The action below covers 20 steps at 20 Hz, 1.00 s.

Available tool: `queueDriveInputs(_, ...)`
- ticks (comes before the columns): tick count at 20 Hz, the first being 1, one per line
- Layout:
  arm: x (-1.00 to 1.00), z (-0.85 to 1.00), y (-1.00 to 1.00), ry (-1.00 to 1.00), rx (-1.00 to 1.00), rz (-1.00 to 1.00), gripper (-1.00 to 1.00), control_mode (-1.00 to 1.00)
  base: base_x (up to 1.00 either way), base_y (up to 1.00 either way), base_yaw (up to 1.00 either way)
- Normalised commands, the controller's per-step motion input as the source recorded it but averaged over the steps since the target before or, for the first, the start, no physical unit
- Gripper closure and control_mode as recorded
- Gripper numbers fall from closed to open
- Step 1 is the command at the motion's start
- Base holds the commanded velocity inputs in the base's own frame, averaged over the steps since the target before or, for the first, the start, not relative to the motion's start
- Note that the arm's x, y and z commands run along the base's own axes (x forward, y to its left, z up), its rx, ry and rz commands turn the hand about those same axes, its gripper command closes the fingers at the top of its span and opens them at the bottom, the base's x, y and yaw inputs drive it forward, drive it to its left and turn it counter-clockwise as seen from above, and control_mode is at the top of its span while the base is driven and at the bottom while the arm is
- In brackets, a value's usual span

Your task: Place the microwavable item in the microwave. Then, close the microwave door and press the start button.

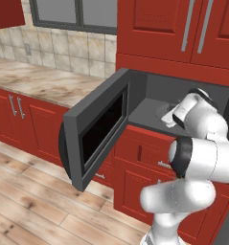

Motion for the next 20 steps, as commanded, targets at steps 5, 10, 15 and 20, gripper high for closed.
queueDriveInputs(5, -0.84, 0.95, -0.07, 0.03, -0.10, 0.00, -1.00, -1.00, 0.00, 0.00, 0.00)
queueDriveInputs(10, -0.78, 0.86, -0.06, 0.11, -0.12, 0.02, -1.00, -1.00, 0.00, 0.00, 0.00)
queueDriveInputs(15, -0.82, 0.38, 0.00, 0.27, -0.14, 0.03, -1.00, -1.00, 0.00, 0.00, 0.00)
queueDriveInputs(20, -0.78, 0.25, 0.00, 0.39, -0.17, 0.04, -1.00, -1.00, 0.00, 0.00, 0.00)
